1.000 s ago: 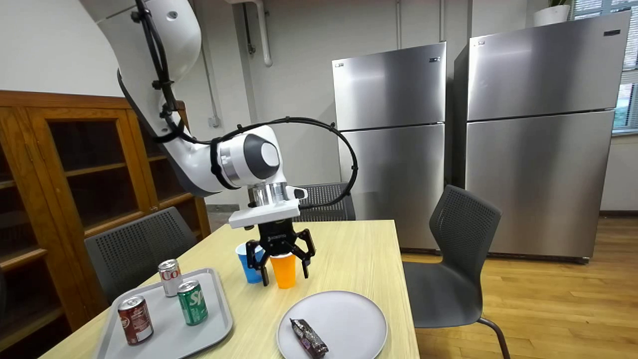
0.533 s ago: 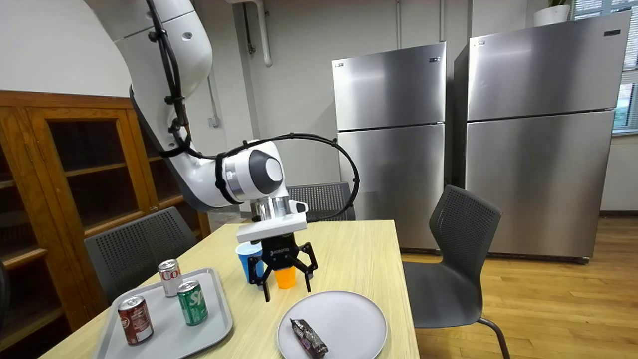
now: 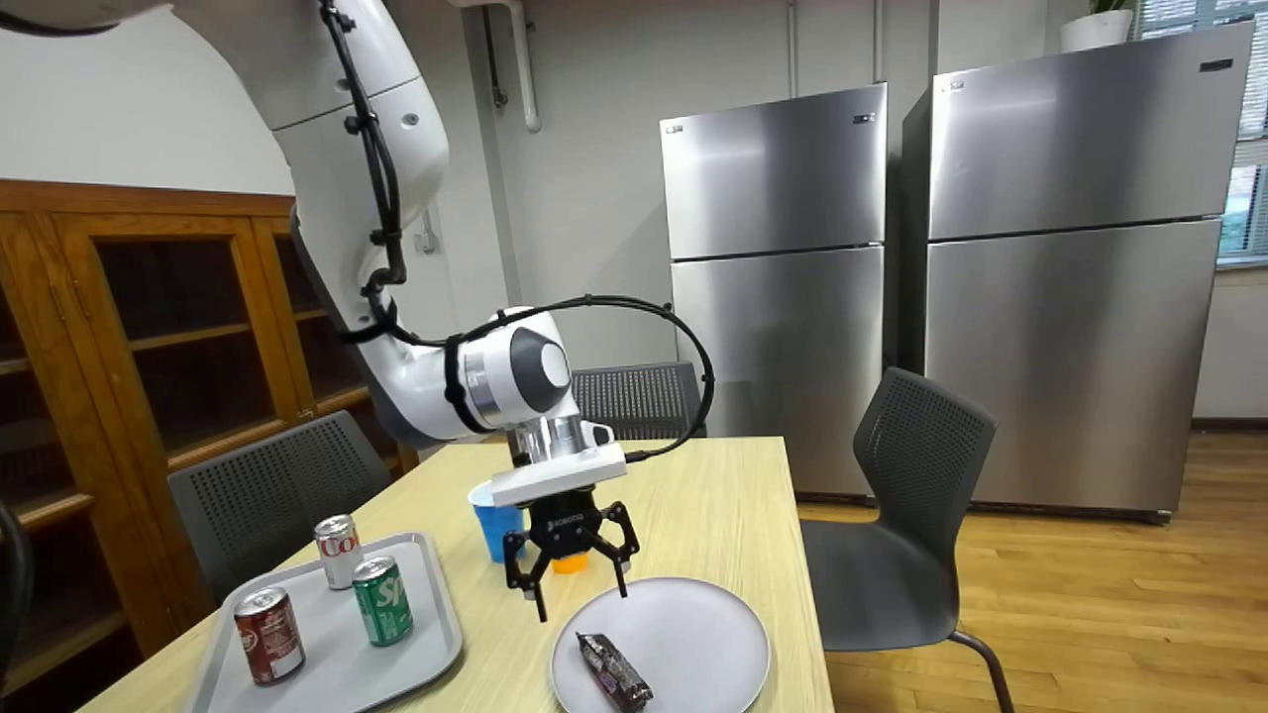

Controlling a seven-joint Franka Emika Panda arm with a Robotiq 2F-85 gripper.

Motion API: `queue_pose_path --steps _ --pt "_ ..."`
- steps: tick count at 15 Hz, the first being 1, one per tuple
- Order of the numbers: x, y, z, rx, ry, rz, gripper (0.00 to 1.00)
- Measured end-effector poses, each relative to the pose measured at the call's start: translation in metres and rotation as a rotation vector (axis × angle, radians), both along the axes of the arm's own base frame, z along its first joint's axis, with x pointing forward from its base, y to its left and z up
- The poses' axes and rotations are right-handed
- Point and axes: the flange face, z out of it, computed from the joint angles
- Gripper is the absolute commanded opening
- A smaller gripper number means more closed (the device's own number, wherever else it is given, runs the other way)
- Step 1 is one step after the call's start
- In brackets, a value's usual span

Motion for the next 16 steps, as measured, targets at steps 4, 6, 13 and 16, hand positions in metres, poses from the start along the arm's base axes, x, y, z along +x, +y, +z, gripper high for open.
queue_pose_path --steps 4,6,13,16 --pt "0.007 -0.001 -0.012 0.010 0.008 0.047 1.00" --pt "0.008 -0.003 -0.019 0.017 0.017 0.067 1.00" --pt "0.009 -0.007 -0.047 0.024 0.060 0.095 1.00" --pt "0.012 -0.008 -0.056 0.022 0.071 0.098 1.00"
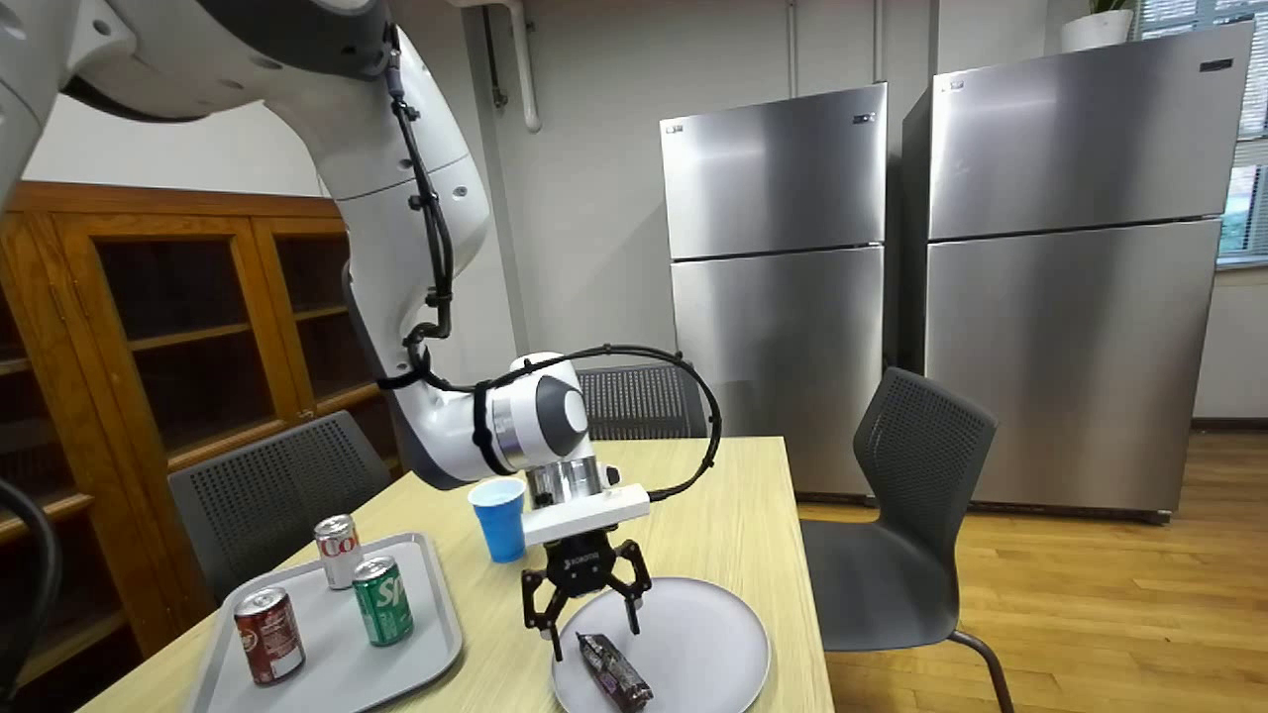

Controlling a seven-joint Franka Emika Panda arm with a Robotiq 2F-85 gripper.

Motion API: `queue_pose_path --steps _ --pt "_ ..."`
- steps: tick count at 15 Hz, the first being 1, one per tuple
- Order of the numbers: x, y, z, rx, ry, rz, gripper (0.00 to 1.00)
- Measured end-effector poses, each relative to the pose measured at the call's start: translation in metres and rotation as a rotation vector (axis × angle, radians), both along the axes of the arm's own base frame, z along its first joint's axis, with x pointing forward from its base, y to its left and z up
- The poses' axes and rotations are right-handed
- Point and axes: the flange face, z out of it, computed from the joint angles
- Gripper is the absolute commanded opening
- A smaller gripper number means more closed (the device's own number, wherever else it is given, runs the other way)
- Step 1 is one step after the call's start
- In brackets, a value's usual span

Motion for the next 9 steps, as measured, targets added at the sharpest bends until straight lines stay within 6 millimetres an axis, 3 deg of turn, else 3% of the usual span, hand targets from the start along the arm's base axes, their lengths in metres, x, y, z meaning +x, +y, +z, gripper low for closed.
queue_pose_path --steps 9 --pt "0.004 -0.001 -0.022 -0.004 0.023 0.005 1.00"
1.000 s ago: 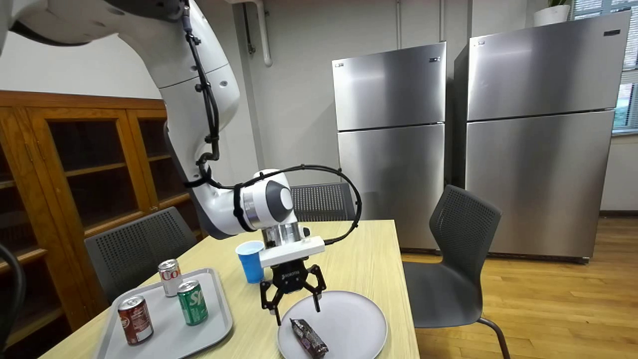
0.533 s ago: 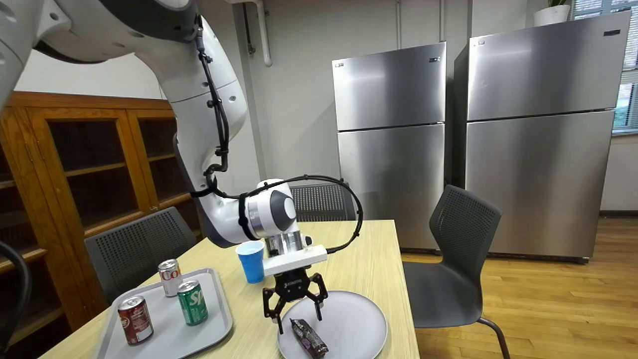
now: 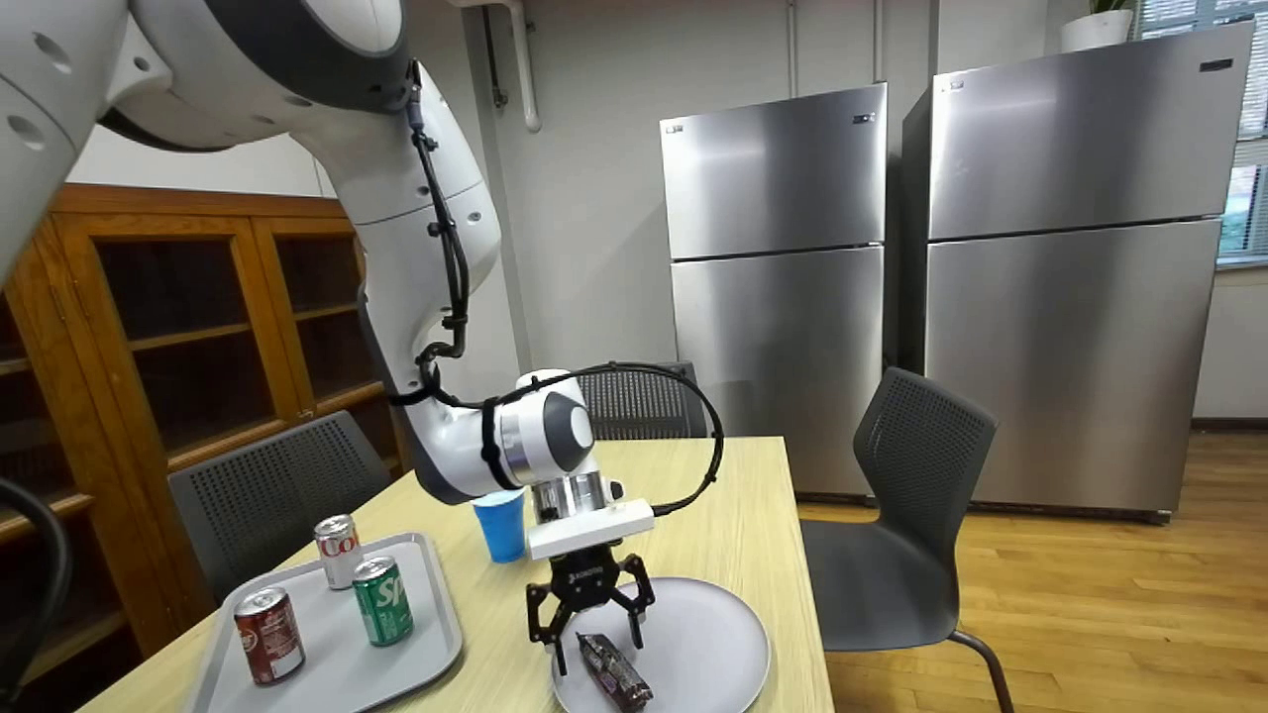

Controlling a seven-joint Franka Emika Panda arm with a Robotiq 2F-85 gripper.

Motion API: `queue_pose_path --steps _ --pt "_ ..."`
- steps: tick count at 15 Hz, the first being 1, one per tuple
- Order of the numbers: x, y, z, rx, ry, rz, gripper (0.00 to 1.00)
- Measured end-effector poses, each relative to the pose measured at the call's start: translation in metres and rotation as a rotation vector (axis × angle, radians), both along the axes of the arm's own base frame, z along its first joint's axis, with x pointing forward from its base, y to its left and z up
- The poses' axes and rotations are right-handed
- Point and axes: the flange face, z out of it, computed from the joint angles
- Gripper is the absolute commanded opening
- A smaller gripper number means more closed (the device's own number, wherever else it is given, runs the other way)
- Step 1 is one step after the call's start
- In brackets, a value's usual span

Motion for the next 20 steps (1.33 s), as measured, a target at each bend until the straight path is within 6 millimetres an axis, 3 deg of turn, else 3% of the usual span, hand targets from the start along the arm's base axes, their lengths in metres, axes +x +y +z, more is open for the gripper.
queue_pose_path --steps 5,6,8,16,17,20 --pt "0.003 -0.002 -0.005 -0.001 0.002 -0.002 0.99" --pt "0.003 -0.002 -0.005 -0.001 0.002 -0.003 0.75" --pt "0.004 -0.004 -0.005 -0.002 0.001 -0.005 0.70" --pt "0.011 -0.010 -0.003 -0.008 -0.013 -0.011 0.08" --pt "0.012 -0.011 -0.002 -0.009 -0.016 -0.010 0.03" --pt "0.013 -0.010 -0.001 -0.010 -0.018 -0.008 0.04"
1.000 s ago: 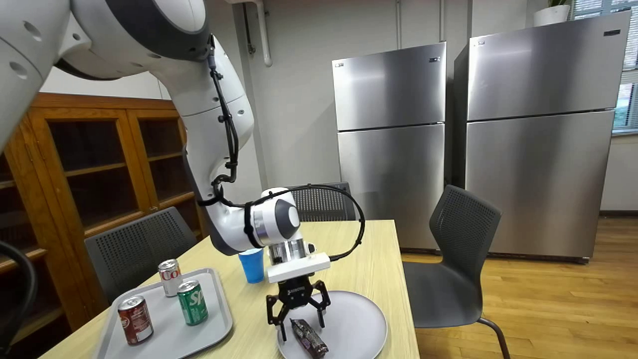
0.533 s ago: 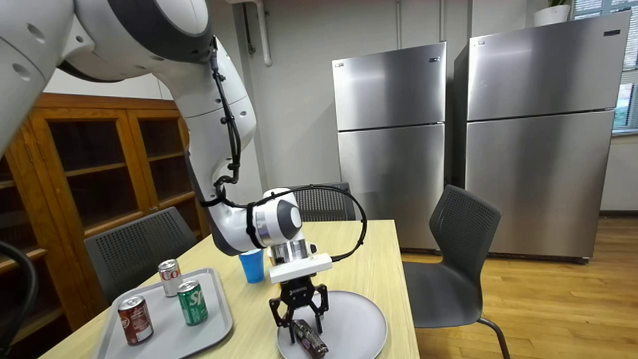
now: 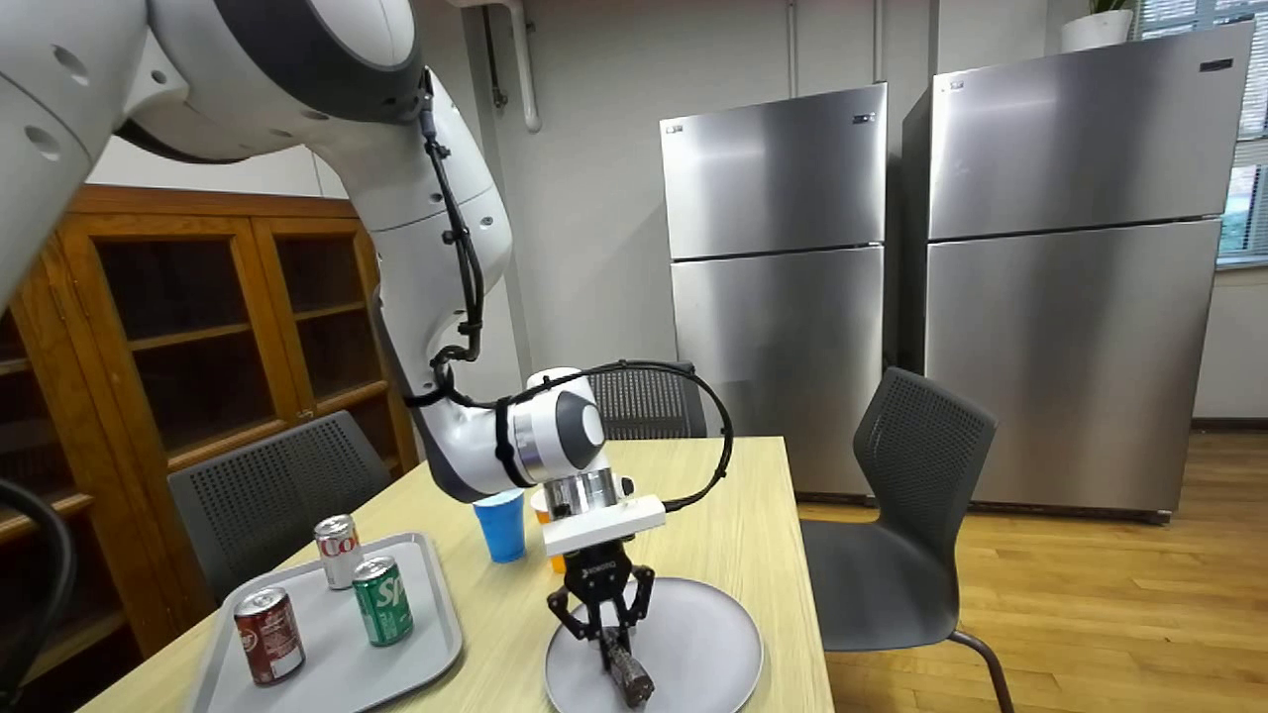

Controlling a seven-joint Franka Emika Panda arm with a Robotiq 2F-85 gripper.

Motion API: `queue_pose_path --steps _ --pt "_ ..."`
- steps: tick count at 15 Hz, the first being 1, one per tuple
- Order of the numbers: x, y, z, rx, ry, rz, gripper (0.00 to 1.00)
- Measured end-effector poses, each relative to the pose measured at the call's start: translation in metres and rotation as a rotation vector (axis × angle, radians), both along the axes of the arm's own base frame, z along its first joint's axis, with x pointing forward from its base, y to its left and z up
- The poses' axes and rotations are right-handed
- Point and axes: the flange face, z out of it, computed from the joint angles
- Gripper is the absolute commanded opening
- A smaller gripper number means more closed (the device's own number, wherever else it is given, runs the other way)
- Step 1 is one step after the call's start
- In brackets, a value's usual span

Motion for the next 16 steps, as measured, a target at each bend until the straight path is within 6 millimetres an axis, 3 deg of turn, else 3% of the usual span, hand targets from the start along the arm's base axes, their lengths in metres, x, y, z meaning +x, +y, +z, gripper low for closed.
queue_pose_path --steps 10,16 --pt "0.012 0.011 0.024 0.009 -0.044 0.018 0.05" --pt "0.015 0.034 0.046 0.025 -0.066 0.051 0.05"
